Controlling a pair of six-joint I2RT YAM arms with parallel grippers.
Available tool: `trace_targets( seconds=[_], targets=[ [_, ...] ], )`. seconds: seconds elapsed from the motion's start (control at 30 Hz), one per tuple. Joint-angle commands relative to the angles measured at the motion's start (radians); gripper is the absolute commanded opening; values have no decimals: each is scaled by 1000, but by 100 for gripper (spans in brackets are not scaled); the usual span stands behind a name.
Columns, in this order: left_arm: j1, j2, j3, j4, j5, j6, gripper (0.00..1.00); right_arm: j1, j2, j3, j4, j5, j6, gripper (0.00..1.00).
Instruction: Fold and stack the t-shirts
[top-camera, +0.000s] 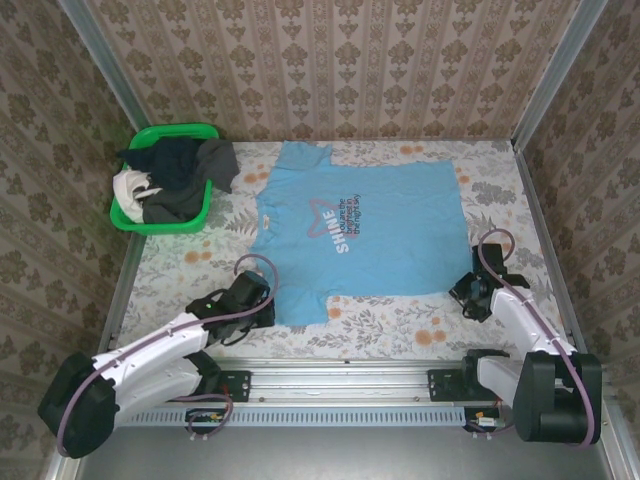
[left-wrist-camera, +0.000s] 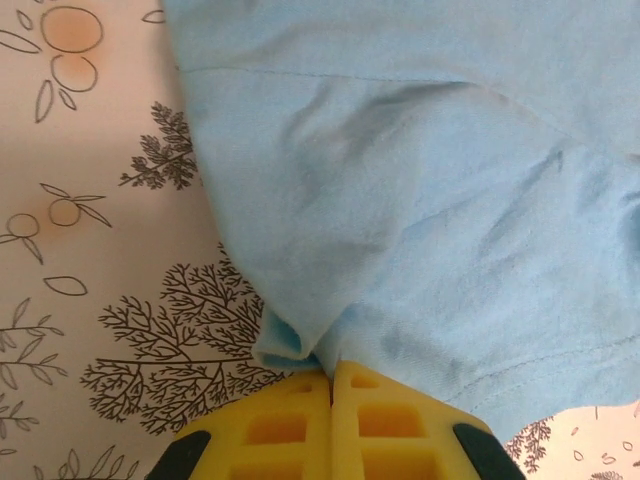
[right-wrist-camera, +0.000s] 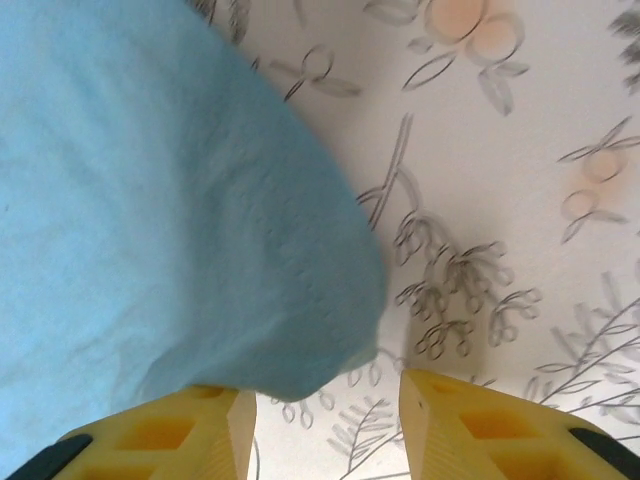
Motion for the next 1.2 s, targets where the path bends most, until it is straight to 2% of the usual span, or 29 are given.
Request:
trace_targets(
  seconds=[0.0,0.1,0.2,0.43,0.63,0.73,0.8,0.87,1.07,1.17],
  targets=[
    [13,-31,-11,12,26,30,0,-10,28,43,-16,84,-62,39],
    [22,-48,-8,12,44,34,0,-13,86,51,14,63,-90,38],
    [27,-74,2,-7,55,35,0,-15,140,65,27,50,-105,31],
    [79,-209,38,-137,55,52,0,-17,133,129,-22,79,-134,0],
    [137,-276,91,-249,46,94,0,-12,79,258,-219,132,-235,0],
    [162,-272,123,-257,49,122,0,45,67,296,-280,121,-242,0],
    [180,-254,153,-254,50,141,0,131,61,330,-292,208,-179,0],
    [206,-220,188,-228,55,172,0,168,67,362,-267,224,-190,0],
    [274,-52,329,-201,72,279,0,150,172,502,-332,291,-292,0],
    [299,-20,361,-181,80,309,0,143,188,538,-316,266,-363,0]
  ],
)
